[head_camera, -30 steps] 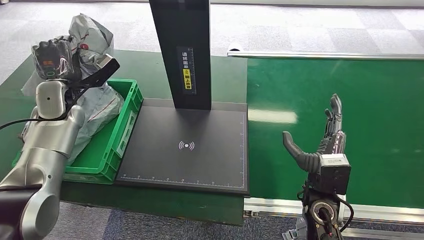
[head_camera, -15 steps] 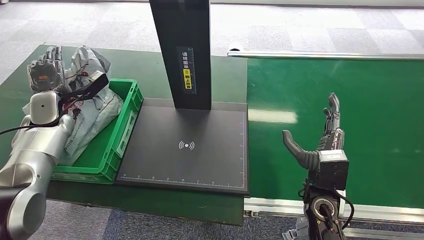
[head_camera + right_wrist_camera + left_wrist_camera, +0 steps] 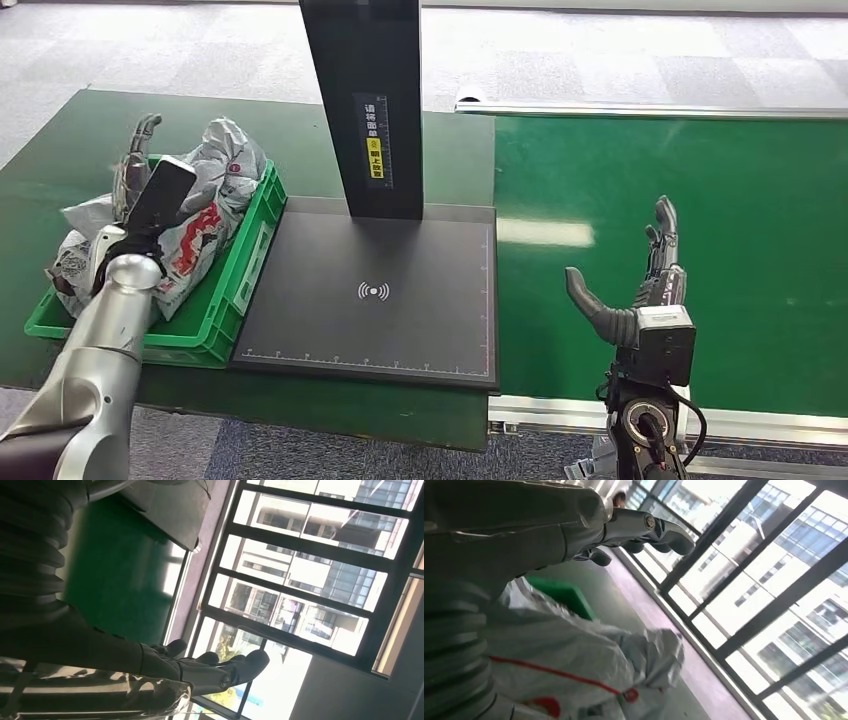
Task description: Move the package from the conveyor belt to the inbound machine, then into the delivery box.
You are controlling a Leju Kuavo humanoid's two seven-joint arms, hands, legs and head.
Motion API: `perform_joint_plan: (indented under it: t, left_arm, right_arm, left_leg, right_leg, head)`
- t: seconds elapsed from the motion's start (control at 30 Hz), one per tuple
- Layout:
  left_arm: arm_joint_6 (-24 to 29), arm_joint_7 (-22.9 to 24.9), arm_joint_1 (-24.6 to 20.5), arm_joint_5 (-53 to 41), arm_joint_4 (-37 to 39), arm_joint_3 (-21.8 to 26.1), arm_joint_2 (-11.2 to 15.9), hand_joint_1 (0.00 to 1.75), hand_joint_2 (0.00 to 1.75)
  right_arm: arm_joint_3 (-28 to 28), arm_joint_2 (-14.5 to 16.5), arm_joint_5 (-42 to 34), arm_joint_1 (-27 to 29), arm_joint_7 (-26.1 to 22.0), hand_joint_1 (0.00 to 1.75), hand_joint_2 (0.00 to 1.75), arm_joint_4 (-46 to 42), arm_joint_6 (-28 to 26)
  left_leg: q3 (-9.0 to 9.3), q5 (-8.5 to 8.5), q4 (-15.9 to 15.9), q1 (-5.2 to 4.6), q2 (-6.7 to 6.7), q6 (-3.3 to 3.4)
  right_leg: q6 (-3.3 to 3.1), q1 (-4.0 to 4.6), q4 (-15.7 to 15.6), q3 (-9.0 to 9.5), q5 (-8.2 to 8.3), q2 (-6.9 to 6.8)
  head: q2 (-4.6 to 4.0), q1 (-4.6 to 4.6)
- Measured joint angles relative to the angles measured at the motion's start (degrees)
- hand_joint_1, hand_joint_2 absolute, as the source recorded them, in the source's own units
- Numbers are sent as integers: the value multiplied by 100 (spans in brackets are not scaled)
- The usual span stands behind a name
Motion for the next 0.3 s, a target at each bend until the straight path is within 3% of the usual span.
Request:
perform_joint_plan:
  t: [0.3]
  left_arm:
    - [-1233,-259,1888,2242,-1796,-344,-431,0,175]
  right_arm:
    - [-10,0,-135,79,43,0,175,152,118]
  left_leg:
    - [0,-7,-2,0,3,-2]
  right_leg:
    - [-1,0,-1,-3,-4,2]
  head:
    - [0,-1]
